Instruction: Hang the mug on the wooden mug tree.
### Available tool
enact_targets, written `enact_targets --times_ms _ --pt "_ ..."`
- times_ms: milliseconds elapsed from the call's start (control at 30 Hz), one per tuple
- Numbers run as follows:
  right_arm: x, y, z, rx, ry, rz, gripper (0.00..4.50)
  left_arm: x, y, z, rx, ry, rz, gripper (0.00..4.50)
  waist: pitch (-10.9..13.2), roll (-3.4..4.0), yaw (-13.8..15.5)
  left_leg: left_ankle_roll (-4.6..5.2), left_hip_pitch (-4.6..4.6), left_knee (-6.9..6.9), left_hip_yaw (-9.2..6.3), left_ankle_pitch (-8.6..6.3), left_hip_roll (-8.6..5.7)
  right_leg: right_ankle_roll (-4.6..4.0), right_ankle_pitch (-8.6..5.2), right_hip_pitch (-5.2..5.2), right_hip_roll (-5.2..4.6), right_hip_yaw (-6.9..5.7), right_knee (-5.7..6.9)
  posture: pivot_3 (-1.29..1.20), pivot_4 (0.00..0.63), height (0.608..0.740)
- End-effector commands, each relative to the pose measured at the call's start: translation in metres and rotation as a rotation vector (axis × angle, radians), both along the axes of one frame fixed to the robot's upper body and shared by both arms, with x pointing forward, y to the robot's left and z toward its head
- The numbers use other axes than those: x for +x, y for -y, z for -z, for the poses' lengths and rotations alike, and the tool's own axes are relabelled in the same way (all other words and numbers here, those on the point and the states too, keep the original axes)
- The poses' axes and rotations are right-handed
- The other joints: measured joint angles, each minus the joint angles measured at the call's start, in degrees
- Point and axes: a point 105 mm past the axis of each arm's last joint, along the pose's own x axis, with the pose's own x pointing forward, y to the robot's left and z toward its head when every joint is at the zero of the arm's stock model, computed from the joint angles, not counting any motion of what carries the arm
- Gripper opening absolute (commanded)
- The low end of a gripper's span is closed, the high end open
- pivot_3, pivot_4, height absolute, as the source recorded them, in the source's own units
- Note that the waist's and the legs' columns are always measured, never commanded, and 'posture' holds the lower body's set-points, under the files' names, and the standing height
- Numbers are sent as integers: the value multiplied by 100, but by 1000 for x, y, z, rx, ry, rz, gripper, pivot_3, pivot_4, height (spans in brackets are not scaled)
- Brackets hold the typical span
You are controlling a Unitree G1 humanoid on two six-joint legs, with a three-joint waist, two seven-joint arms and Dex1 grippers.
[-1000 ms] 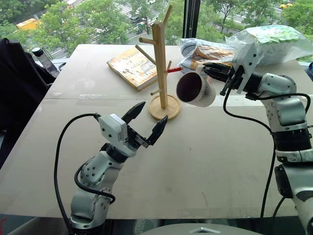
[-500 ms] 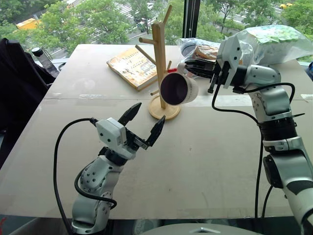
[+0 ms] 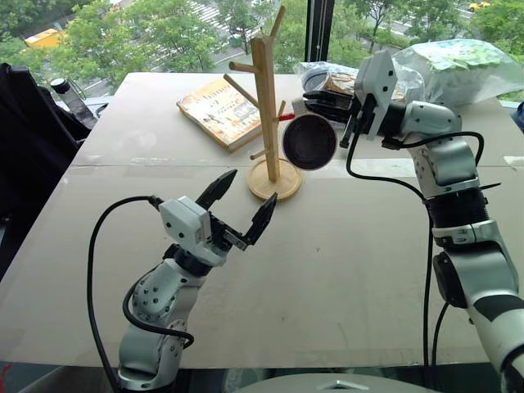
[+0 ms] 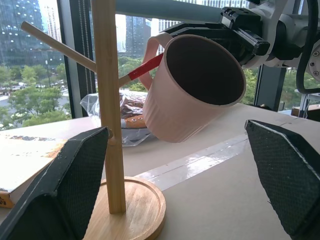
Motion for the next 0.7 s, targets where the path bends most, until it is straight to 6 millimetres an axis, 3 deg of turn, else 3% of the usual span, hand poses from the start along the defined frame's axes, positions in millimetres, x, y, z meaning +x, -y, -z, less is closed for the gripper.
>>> enact_targets --times_ms 33,167,333,367,567,700 --pt "-12 4 -31 68 73 -29 615 -4 3 -10 0 48 15 4500 0 0 -1 0 -6 0 0 0 0 0 0 -6 0 0 1 0 150 740" --pt "-14 8 -31 80 69 -20 2376 -4 3 -10 3 47 18 4500 0 0 2 -1 -48 9 -5 1 0 1 2 -43 1 -7 5 0 150 740" --pt "-11 29 -28 125 47 61 4424 -4 2 -10 7 46 20 4500 -1 0 21 0 -50 9 -6 1 -1 1 2 -43 0 -9 3 0 150 740" --pt "-11 34 -26 130 39 76 4424 -4 2 -10 8 45 20 4500 -1 0 25 0 -51 10 -7 1 -1 1 2 -42 0 -10 3 0 150 740" --pt "-34 83 36 142 -159 194 4424 -7 -4 1 41 -2 7 4500 -4 -5 102 1 -56 12 -14 0 -3 2 2 -36 -4 -17 -4 0 150 740" --pt "-63 112 87 167 -309 298 4424 -8 -16 26 121 -101 -33 4500 -5 -3 112 1 -51 11 -18 0 -2 1 1 -36 1 -18 2 0 150 740"
